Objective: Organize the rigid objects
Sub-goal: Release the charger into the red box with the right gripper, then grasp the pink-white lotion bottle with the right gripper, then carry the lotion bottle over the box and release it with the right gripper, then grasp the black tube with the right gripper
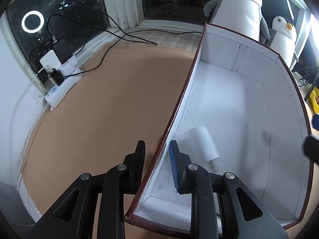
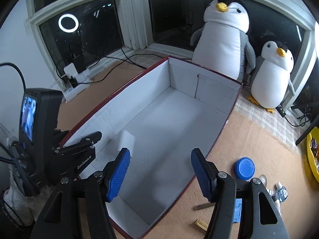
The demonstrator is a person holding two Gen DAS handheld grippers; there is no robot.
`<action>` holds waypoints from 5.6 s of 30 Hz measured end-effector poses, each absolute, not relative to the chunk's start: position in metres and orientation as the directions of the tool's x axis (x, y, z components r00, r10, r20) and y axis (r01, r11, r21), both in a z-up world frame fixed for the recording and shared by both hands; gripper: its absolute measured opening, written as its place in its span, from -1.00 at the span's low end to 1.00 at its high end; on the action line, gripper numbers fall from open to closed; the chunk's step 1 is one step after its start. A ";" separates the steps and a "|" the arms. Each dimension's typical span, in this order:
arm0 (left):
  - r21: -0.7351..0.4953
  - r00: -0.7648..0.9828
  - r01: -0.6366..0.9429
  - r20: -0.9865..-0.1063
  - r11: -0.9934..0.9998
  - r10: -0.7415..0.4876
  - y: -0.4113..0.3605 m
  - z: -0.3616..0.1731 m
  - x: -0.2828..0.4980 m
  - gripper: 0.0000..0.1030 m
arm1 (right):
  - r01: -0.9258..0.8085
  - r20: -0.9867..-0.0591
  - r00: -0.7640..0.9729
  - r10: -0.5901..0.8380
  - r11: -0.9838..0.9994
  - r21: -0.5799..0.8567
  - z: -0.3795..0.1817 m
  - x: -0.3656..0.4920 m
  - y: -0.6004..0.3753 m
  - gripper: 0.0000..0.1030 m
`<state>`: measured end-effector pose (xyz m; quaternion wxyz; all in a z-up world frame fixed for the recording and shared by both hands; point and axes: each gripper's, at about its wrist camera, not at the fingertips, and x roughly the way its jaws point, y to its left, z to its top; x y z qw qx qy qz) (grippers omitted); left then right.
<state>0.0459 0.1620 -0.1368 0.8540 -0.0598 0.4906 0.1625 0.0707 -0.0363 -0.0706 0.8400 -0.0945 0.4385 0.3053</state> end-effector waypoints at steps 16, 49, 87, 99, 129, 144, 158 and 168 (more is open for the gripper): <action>0.090 0.449 -0.328 -0.861 0.940 0.239 0.158 -0.133 0.044 -0.39 | -0.300 -0.827 0.503 0.251 0.948 0.105 -0.099 0.083 -0.214 0.17; 0.122 0.427 -0.353 -0.861 0.928 0.276 0.153 -0.128 0.040 -0.39 | -0.247 -0.912 0.395 0.110 0.969 0.010 -0.183 0.135 -0.274 -0.63; 0.030 0.513 -0.330 -0.833 0.943 0.206 0.162 -0.117 0.039 -0.70 | -0.563 -0.777 0.455 0.436 0.816 0.128 -0.051 0.053 -0.084 -0.65; 0.016 0.522 -0.327 -0.831 0.945 0.195 0.163 -0.118 0.038 -0.72 | -0.633 -0.824 0.380 0.421 0.767 0.100 -0.084 0.049 -0.016 -0.65; 0.071 0.493 -0.318 -0.839 0.945 0.229 0.156 -0.118 0.044 -0.70 | -0.453 -0.777 0.457 0.432 0.865 0.215 -0.070 0.065 -0.133 -0.37; 0.118 0.453 -0.326 -0.851 0.938 0.265 0.152 -0.124 0.054 -0.64 | -0.311 -0.889 0.371 0.268 0.938 0.153 -0.150 0.097 -0.225 -0.37; 0.139 0.424 -0.330 -0.862 0.934 0.278 0.152 -0.129 0.060 -0.61 | -0.350 -0.918 0.314 0.242 0.928 0.125 -0.178 0.117 -0.216 -0.37; 0.133 0.426 -0.331 -0.862 0.934 0.274 0.153 -0.130 0.060 -0.61 | -0.360 -0.924 0.304 0.231 0.926 0.113 -0.181 0.119 -0.214 -0.71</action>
